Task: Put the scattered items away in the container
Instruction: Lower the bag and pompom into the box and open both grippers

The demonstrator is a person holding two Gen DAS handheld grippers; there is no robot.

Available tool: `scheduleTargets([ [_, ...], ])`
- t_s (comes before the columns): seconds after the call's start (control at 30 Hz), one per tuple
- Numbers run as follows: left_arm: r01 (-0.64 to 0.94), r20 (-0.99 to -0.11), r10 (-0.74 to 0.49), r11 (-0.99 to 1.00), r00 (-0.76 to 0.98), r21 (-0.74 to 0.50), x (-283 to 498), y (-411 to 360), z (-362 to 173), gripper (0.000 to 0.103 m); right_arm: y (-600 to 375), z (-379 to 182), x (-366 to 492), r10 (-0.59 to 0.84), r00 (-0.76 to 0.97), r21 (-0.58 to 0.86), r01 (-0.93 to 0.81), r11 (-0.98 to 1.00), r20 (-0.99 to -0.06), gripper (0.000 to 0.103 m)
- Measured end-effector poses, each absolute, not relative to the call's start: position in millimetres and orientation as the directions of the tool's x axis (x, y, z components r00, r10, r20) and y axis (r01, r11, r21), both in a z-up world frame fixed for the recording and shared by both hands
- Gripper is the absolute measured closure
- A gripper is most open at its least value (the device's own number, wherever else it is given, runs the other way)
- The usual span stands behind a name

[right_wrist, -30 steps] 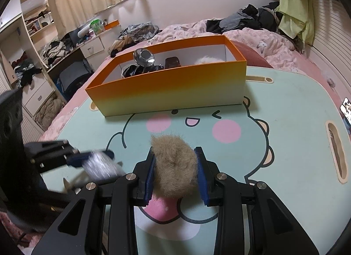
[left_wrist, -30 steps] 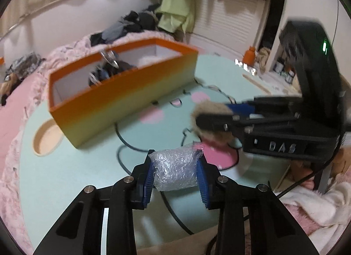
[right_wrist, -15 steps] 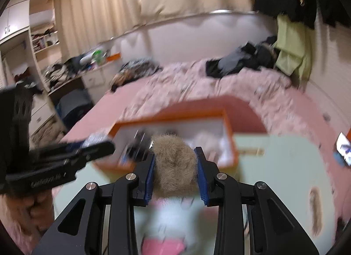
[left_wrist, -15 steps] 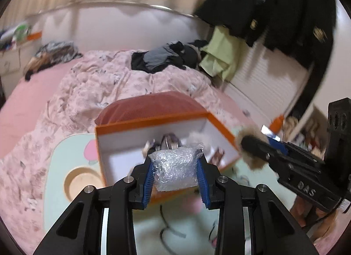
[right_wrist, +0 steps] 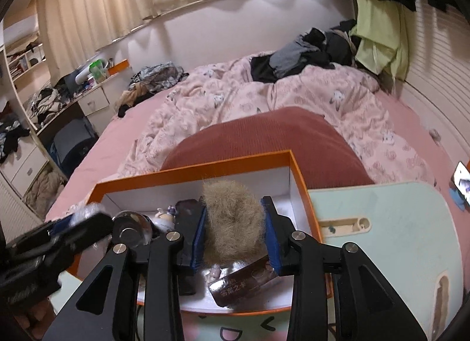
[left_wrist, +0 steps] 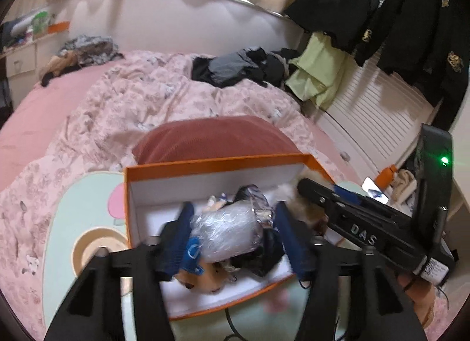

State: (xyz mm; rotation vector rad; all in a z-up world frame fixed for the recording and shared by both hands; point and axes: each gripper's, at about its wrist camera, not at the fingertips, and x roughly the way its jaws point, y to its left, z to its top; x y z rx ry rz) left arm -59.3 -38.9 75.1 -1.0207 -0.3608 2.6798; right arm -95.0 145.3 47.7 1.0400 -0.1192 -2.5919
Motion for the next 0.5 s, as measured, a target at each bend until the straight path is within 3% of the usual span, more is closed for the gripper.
scheduleTargets([
  [0.13, -0.136, -0.602, 0.32, -0.934, -0.732, -0.331, -56.0, -41.4, 72.8, 0.026, 152.0, 50.6, -91.1, -0.34, -0.695, 0.222, 0.258, -0.94, -0.633, 0.035],
  [0.5, -0.144, -0.63, 0.279, -0.955, -0.725, -0.258, -65.4, -35.7, 60.1, 0.025, 150.8, 51.5, -74.9, -0.291, -0.706, 0.15, 0.257, -0.955, -0.645, 0.033],
])
